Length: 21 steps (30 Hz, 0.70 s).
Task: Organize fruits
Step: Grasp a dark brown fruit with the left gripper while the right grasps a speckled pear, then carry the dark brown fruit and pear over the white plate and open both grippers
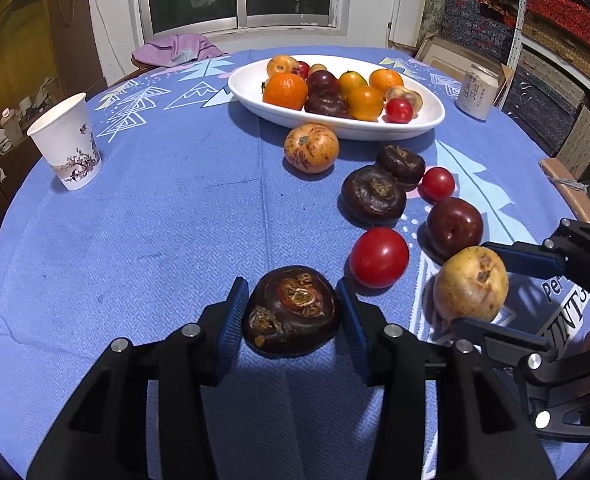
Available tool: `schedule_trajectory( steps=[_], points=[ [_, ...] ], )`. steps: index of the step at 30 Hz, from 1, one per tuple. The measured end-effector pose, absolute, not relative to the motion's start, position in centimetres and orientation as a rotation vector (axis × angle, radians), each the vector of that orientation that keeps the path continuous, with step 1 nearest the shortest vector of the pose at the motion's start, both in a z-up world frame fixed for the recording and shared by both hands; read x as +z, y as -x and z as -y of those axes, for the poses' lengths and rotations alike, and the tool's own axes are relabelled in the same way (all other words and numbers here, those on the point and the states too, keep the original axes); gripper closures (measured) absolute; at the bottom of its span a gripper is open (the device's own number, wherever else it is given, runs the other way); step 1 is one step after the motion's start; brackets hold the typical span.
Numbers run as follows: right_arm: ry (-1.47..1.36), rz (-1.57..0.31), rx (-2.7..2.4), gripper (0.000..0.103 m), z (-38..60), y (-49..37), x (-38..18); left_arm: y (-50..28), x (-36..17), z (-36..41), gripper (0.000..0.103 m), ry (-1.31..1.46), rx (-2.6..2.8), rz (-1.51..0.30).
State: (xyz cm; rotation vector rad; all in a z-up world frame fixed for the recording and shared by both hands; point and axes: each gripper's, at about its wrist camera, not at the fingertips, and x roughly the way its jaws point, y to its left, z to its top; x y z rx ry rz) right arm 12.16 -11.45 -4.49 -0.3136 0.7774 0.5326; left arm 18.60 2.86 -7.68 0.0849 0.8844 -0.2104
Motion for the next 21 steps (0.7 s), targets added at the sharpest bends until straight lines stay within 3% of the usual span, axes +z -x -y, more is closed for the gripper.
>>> schedule_trajectory(
  steps=[13, 21],
  points=[
    [0.192, -0.771, 0.536, 0.057, 13.7, -12.8, -3.1, -17.6, -6.5, -3.2, 0.058, -0.059, -0.211, -0.813],
    [0.204, -0.785, 0.549, 0.057, 13.5, -12.7, -3.4, -17.2, -7.1, -3.2, 0.058, -0.057, -0.216, -0.857]
  ],
)
